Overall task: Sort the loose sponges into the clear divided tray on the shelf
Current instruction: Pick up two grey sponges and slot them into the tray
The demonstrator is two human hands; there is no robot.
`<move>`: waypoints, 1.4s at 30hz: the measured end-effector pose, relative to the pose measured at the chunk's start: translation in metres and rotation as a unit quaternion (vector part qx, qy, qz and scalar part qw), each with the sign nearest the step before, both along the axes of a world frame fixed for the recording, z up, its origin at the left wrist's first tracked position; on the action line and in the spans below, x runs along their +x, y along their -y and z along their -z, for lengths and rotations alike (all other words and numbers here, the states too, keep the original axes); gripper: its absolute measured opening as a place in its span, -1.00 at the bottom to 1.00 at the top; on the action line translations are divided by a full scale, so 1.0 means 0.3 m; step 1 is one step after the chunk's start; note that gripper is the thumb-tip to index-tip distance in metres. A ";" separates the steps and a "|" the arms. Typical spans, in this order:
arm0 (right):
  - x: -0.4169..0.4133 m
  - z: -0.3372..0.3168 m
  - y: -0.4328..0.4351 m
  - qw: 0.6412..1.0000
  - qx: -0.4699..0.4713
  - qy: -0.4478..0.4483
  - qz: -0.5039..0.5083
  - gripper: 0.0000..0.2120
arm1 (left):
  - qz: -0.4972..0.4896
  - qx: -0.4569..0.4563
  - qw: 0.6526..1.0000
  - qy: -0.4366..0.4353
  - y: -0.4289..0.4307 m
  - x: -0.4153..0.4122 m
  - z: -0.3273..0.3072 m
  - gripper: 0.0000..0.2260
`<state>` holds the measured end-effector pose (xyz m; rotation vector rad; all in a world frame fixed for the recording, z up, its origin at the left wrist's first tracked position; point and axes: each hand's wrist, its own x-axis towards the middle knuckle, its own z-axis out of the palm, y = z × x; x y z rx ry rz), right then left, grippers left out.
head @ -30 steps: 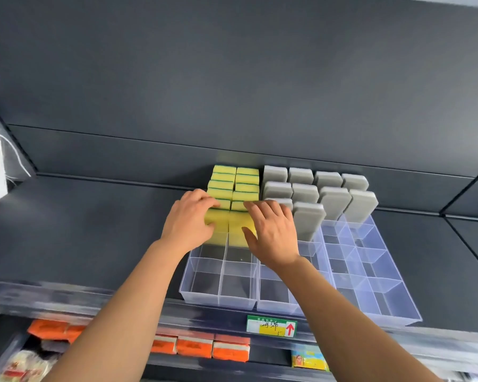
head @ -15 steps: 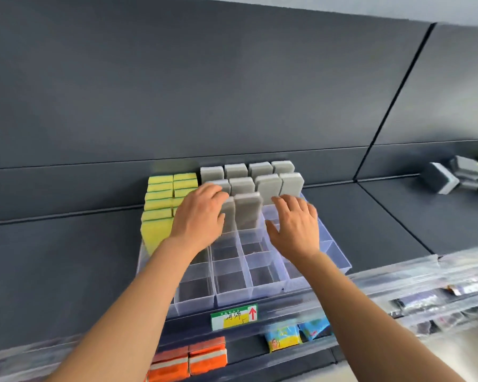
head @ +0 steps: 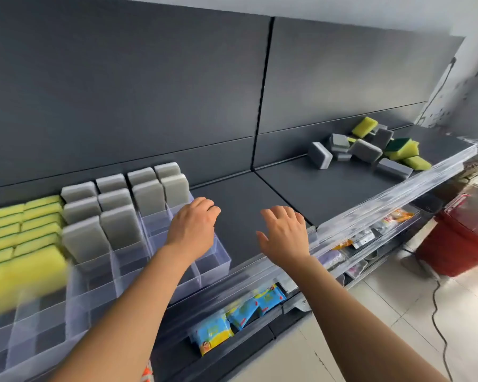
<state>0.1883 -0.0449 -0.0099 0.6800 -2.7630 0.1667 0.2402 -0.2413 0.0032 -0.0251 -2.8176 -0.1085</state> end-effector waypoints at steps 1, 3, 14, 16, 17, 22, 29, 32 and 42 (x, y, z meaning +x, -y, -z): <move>-0.021 0.002 -0.051 1.000 0.004 0.004 0.003 -0.61 | 0.004 -0.002 1.000 0.004 -0.048 -0.031 0.006 -0.74; -0.060 0.009 -0.144 1.000 0.006 0.010 0.009 -0.62 | 0.013 0.003 1.000 0.003 -0.139 -0.086 0.019 -0.75; -0.289 0.052 -0.543 0.998 0.019 0.030 0.054 -0.62 | 0.044 0.025 0.999 0.009 -0.531 -0.367 0.061 -0.73; -0.339 0.060 -0.596 0.997 0.020 0.031 0.067 -0.61 | 0.057 0.024 0.998 0.013 -0.582 -0.430 0.064 -0.74; -0.366 0.063 -0.621 0.997 0.019 0.031 0.074 -0.60 | 0.063 0.023 0.998 0.016 -0.606 -0.465 0.067 -0.74; -0.530 0.077 -0.733 0.994 0.019 0.031 0.100 -0.61 | 0.082 0.018 0.996 0.025 -0.712 -0.671 0.081 -0.74; -0.837 0.071 -0.856 0.990 0.034 0.036 0.133 -0.62 | 0.104 0.036 0.993 0.040 -0.828 -1.011 0.086 -0.70; -0.977 0.065 -0.895 0.988 0.033 0.042 0.146 -0.63 | 0.091 0.030 0.994 0.046 -0.862 -1.160 0.074 -0.67; -1.319 0.090 -1.018 0.977 0.019 0.065 0.201 -0.59 | -0.010 0.045 0.995 0.085 -0.926 -1.496 0.103 -0.62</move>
